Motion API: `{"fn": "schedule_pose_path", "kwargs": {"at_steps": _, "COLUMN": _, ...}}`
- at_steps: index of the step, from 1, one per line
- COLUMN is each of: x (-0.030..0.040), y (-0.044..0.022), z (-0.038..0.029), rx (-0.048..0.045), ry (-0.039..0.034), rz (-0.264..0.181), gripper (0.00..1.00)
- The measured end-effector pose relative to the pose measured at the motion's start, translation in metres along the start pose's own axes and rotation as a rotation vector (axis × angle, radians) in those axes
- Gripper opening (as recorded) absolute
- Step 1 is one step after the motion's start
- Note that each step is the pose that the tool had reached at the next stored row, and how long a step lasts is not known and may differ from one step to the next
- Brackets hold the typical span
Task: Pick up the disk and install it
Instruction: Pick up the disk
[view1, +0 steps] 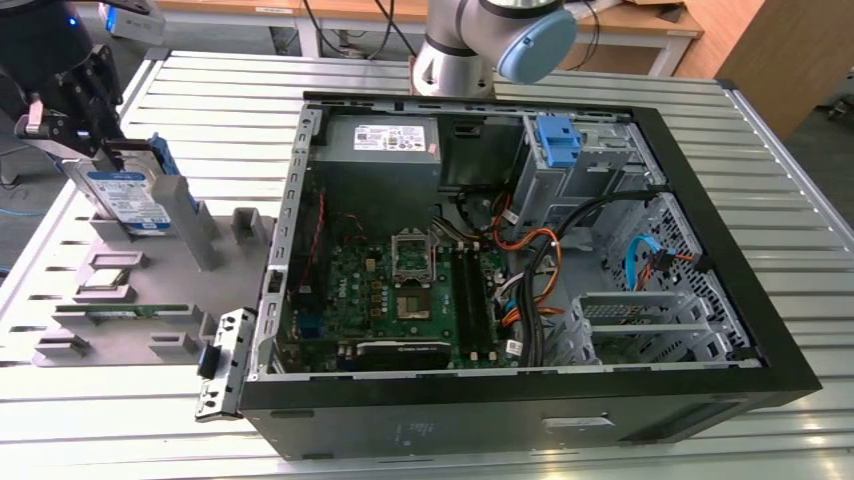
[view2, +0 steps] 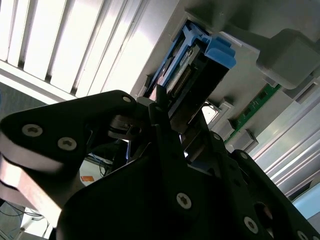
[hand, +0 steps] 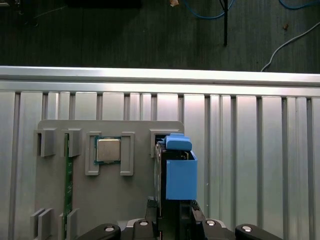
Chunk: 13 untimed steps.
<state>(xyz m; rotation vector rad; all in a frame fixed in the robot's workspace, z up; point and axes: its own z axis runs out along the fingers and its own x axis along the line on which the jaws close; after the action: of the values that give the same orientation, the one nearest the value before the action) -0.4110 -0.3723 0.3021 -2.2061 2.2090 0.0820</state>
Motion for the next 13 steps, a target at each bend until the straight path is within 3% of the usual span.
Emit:
{"fn": "schedule_pose_path", "kwargs": {"at_steps": 8, "x": 0.0, "y": -0.0002, "z": 0.0001, "rx": 0.0001, "ry": -0.0001, "rz": 0.0, "gripper": 0.36}}
{"fn": "schedule_pose_path", "kwargs": {"at_steps": 9, "x": 0.0, "y": -0.0002, "z": 0.0, "rx": 0.0, "ry": 0.0, "rz": 0.0, "gripper": 0.42}}
{"fn": "schedule_pose_path", "kwargs": {"at_steps": 13, "x": 0.0, "y": -0.0003, "z": 0.0, "rx": 0.0, "ry": 0.0, "rz": 0.001, "gripper": 0.42}}
